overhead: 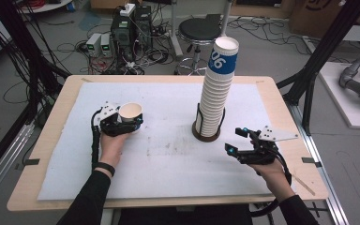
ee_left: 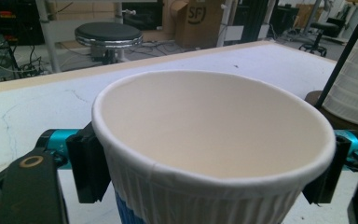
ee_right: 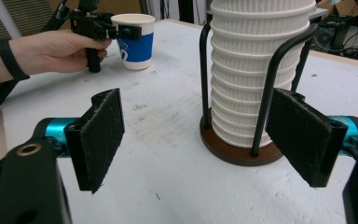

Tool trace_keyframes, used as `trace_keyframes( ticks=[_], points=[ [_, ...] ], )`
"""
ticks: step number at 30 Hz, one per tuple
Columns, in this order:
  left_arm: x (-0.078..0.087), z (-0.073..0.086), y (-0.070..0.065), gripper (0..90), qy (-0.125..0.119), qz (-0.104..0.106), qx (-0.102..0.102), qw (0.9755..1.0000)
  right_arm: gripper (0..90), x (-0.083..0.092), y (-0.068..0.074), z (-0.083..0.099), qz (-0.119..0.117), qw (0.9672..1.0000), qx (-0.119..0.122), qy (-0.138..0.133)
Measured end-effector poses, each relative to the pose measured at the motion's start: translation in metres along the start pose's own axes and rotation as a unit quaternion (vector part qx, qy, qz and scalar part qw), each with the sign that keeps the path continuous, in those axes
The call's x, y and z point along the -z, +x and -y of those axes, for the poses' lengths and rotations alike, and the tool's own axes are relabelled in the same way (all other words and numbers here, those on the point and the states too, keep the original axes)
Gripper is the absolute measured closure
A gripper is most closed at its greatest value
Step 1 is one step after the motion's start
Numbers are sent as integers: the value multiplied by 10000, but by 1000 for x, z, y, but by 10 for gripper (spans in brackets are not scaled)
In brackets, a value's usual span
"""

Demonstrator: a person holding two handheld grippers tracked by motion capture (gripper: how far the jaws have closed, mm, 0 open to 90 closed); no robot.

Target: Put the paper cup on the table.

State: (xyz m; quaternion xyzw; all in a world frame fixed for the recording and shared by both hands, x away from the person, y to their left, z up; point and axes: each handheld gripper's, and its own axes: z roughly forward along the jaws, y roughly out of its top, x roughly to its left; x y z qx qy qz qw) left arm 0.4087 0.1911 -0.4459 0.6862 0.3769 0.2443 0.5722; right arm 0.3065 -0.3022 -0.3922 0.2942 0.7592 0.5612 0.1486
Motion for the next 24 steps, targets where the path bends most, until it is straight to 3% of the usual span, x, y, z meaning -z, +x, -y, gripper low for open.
trace_keyframes(
  ticks=[11, 24],
  points=[
    [5, -1, -1, 177, 208, -71, 34, 9998, 200, -4, 1, -2, -60, 10000, -4, 15],
    [6, 1, -4, 158, 393, -1, 8, 9992, 200, -9, 0, -3, -100, 9999, 26, 9]
  ],
)
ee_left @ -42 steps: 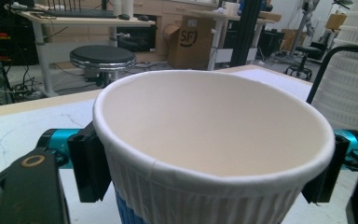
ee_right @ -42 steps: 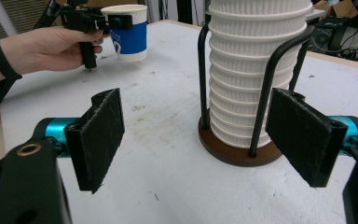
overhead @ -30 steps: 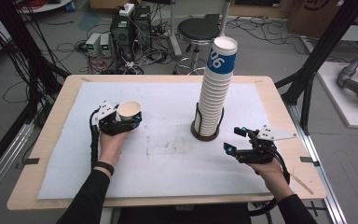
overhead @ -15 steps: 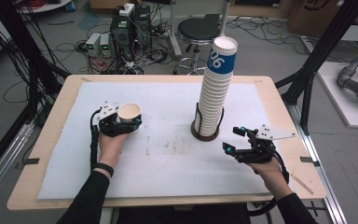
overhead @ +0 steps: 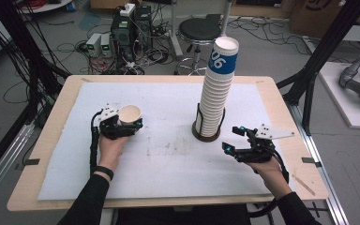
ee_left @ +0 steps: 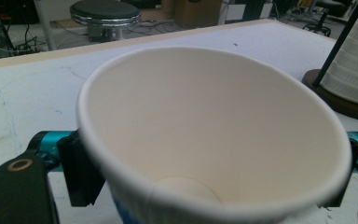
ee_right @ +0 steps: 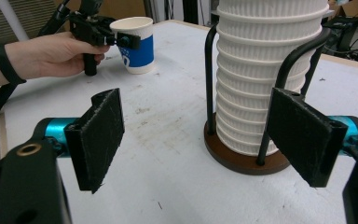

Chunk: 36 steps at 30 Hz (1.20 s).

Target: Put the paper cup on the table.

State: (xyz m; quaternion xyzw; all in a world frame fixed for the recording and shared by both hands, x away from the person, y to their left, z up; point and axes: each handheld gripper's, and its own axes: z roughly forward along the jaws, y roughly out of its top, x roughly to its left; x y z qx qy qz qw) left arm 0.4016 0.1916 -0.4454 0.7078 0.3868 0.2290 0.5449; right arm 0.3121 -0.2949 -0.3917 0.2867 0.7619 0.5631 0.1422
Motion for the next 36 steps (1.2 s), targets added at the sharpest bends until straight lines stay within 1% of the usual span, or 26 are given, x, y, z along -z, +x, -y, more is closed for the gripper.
trace_keyframes(
  ticks=[1, 3, 6, 8, 11, 14, 15, 17, 19, 21, 22, 25, 29, 32, 34, 36],
  points=[
    [0, 0, 0, 158, 5, 13, 5, 10000, 200, 0, 0, 0, -15, 10000, -5, 3],
    [0, 0, -1, 145, 46, -26, 7, 10000, 200, -1, 0, 0, -13, 10000, 6, 12],
    [1, -1, -2, 117, 117, -118, 65, 9998, 200, -1, 0, 0, -27, 10000, 8, 9],
    [3, -1, -2, 94, 160, -168, 60, 9997, 200, -1, 0, 0, -22, 10000, 8, -5],
    [6, -2, -4, 91, 174, -169, 72, 9997, 200, -1, 0, -1, -35, 10000, 14, -11],
    [9, -3, -6, 90, 283, -255, -18, 9993, 200, -2, -1, -1, -56, 10000, 14, -16],
    [10, -3, -7, 88, 284, -263, -32, 9992, 200, -3, -1, -1, -57, 10000, 26, -18],
    [13, -2, -7, 88, 229, -327, 18, 9992, 200, -3, -1, -2, -76, 10000, 15, -16],
    [16, -2, -6, 88, 236, -311, 84, 9992, 200, -4, -1, -2, -79, 10000, 32, -26],
    [21, -2, -6, 88, 135, -322, 155, 9993, 200, -4, -1, -3, -86, 10000, 33, -19],
    [23, -2, -7, 88, 122, -322, 167, 9993, 200, -4, -1, -3, -102, 9999, 33, -26],
    [29, -1, -8, 88, 138, -325, 179, 9992, 200, -5, -1, -3, -99, 9999, 27, -39],
    [37, 1, -10, 88, 242, -383, 245, 9987, 200, -6, -2, -4, -103, 9999, 30, -56],
    [44, 2, -12, 88, 257, -389, 303, 9985, 200, -7, -2, -5, -103, 9999, 44, -67],
    [48, 2, -14, 88, 305, -448, 299, 9981, 200, -7, -3, -5, -112, 9999, 32, -60],
    [52, 0, -16, 88, 291, -442, 312, 9981, 200, -7, -3, -5, -105, 9999, 24, -70]
  ],
)
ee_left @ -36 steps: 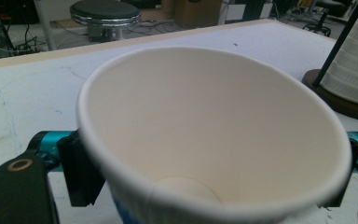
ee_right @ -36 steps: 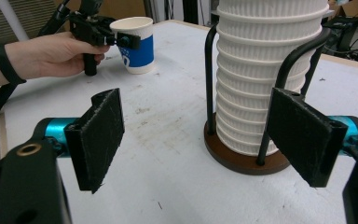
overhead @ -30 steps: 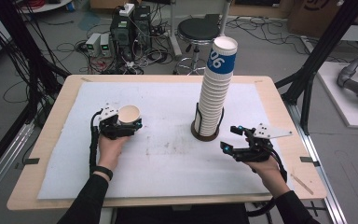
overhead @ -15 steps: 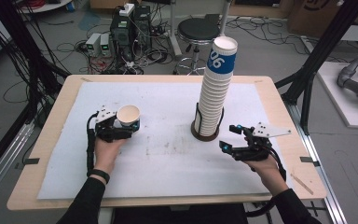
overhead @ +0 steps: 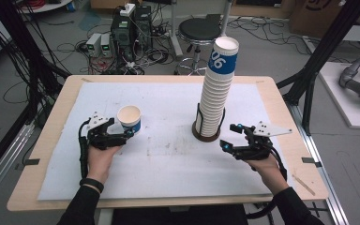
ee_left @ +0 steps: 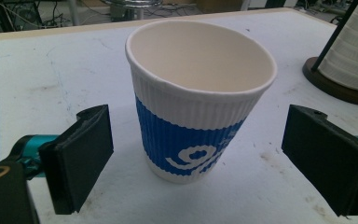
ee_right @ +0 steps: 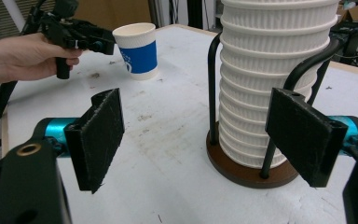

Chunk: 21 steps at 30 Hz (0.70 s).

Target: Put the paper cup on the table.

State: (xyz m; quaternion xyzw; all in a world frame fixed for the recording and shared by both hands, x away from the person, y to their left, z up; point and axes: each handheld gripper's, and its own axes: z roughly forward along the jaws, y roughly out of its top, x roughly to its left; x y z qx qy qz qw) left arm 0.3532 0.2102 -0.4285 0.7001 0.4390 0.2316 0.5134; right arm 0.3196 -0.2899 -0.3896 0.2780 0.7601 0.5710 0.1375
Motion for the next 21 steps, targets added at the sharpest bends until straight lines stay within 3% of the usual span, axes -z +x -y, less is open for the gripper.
trace_keyframes(
  ticks=[11, 15, 21],
  points=[
    [19, -7, -13, 92, -266, 138, 7, 9996, 200, 1, 1, 0, 9, 10000, 16, 34],
    [23, -10, -20, 97, -283, 174, -139, 9994, 199, 2, 2, 1, 0, 10000, 60, 33],
    [25, -14, -35, 102, -412, 469, -360, 9974, 200, 4, 0, 2, 51, 10000, 68, 7]
  ],
)
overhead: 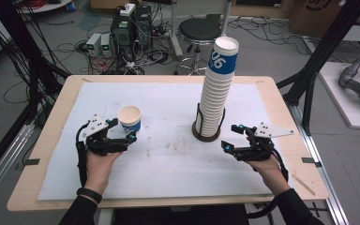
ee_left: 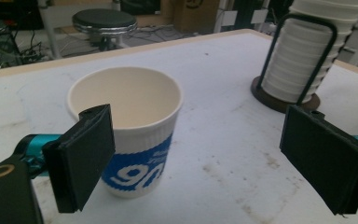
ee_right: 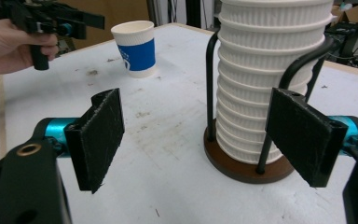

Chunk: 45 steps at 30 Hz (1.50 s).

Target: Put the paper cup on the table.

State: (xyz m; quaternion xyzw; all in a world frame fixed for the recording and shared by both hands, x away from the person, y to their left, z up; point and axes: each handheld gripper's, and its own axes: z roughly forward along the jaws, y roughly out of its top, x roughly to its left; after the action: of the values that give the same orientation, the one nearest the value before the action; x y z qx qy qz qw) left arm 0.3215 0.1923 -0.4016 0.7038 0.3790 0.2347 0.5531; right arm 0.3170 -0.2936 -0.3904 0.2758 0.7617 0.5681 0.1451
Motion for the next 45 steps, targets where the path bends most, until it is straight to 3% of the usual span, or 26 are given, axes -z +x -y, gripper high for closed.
trace_keyframes(
  ticks=[7, 8, 10, 12, 13, 16, 22, 27, 33, 38, 40, 45],
  points=[
    [-4, -7, -22, 103, -124, 570, -209, 9981, 200, 3, -3, 0, 54, 10000, -59, -24],
    [-4, -7, -22, 109, -124, 570, -209, 9981, 200, 2, -3, 1, 56, 10000, -41, -22],
    [-5, -10, -30, 119, -235, 811, -258, 9961, 200, 2, -3, 1, 44, 10000, -23, 7],
    [-5, -11, -32, 119, -260, 846, -312, 9956, 200, 2, -2, 2, 27, 10000, 45, 30],
    [-7, -14, -37, 119, -303, 968, -445, 9938, 200, 2, -1, 2, 15, 10000, 55, 52],
    [-10, -16, -43, 119, -365, 1149, -497, 9915, 200, 2, -1, 3, 17, 9999, 107, 58],
    [-14, -17, -54, 127, -346, 1339, -651, 9882, 200, 2, 0, 1, 26, 9999, 130, 10],
    [-16, -19, -62, 127, -331, 1439, -704, 9865, 200, 6, -2, -2, 62, 9999, 89, -31],
    [-22, -19, -69, 127, -361, 1516, -729, 9851, 200, 15, 5, -6, 94, 9998, 185, -80],
    [-20, -18, -72, 127, -388, 1408, -881, 9853, 200, 15, 7, -5, 120, 9997, 199, -41],
    [-19, -18, -71, 127, -441, 1442, -871, 9847, 200, 14, 8, -4, 104, 9998, 189, 7],
    [-20, -18, -67, 127, -406, 1383, -760, 9866, 200, 14, 7, -3, 121, 9997, 187, 31]
  ],
)
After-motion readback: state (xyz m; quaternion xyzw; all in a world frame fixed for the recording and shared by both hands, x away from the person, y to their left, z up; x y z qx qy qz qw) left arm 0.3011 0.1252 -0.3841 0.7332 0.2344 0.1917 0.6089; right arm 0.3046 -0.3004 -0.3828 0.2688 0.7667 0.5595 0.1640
